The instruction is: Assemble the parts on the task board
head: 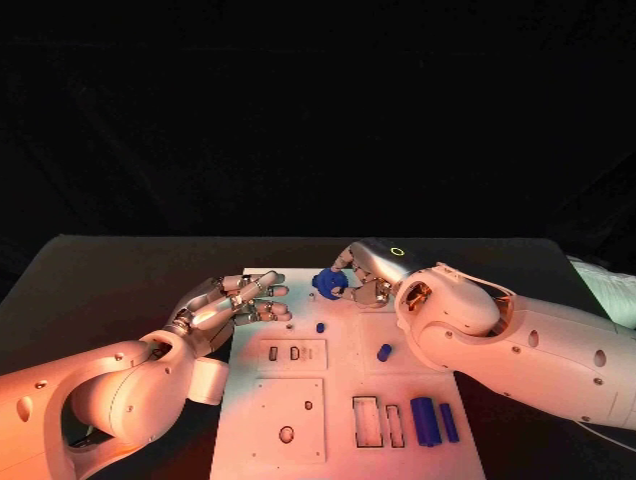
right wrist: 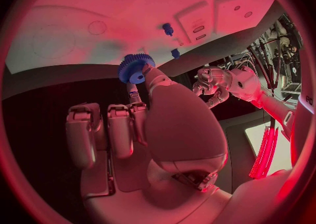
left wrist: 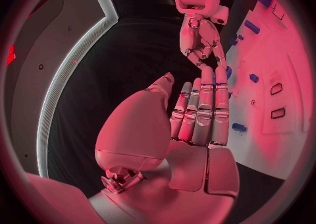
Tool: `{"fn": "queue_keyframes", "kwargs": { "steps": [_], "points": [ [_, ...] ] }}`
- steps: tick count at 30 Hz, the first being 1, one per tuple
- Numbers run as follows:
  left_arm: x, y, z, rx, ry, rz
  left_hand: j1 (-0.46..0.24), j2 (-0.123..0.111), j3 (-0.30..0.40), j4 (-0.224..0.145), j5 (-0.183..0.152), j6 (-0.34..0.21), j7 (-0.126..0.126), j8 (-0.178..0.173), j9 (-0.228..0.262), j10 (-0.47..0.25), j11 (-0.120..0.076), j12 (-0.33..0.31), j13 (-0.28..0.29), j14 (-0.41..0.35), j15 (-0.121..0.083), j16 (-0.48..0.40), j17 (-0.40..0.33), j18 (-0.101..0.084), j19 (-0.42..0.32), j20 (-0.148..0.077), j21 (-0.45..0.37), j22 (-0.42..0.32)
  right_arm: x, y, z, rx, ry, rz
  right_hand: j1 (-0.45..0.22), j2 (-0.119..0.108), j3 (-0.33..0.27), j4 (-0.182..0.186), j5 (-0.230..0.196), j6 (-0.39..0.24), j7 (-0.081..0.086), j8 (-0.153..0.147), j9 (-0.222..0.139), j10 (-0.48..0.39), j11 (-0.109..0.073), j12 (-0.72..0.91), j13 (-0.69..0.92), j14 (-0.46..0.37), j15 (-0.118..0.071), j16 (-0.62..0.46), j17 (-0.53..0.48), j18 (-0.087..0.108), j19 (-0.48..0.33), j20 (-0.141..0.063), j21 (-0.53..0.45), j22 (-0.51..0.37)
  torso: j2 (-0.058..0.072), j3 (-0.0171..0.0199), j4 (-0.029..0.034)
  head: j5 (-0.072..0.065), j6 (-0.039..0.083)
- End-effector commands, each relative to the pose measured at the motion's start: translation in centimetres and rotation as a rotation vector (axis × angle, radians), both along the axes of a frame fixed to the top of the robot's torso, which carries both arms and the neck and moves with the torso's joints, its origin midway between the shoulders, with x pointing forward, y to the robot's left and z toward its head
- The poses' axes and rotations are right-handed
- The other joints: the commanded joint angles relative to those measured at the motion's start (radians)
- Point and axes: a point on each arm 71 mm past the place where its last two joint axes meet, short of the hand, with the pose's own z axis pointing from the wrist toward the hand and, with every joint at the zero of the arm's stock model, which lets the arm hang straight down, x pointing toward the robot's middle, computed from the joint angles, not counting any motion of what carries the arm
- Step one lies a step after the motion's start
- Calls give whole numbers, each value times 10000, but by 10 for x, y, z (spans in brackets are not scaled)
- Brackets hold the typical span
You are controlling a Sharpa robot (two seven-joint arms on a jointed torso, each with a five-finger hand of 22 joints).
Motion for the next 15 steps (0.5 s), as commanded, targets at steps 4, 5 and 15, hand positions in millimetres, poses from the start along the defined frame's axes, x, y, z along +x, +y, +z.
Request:
{"fn": "queue_keyframes", "kwargs": {
  "steps": [4,5,15],
  "points": [
    [-1,-2,2,-149,-77,-168,96,-18,2,-46,-41,5,30,-40,-4,-10,50,-43,-9,-2,47,-38,11,97,24,0,53,9,1,13,-2,-235,-76,180,-75,-13,58,-2,59,353,-225,72,138,529,-52,31,1709,802,-45,39,1295,-91,676,-77,43,2126,14,6,-6,68,-21],
    [-1,-2,2,-149,-76,-168,96,-18,2,-46,-41,5,30,-40,-4,-10,50,-43,-9,-2,47,-38,11,97,24,0,53,9,2,14,-3,-267,-30,190,-80,-14,61,0,61,351,-224,69,137,531,-51,34,1711,801,-45,38,1292,-92,677,-78,43,2128,13,11,-13,79,-28],
    [-1,-2,2,-161,-73,-197,96,-18,2,-46,-41,5,30,-40,-4,-10,50,-43,-9,-2,47,-38,11,97,24,0,53,9,9,24,-14,-459,410,167,-167,-45,76,35,71,330,-208,33,137,520,-40,7,1698,796,-40,28,1270,-91,674,-81,42,2125,16,20,-22,113,-85]
  ]
}}
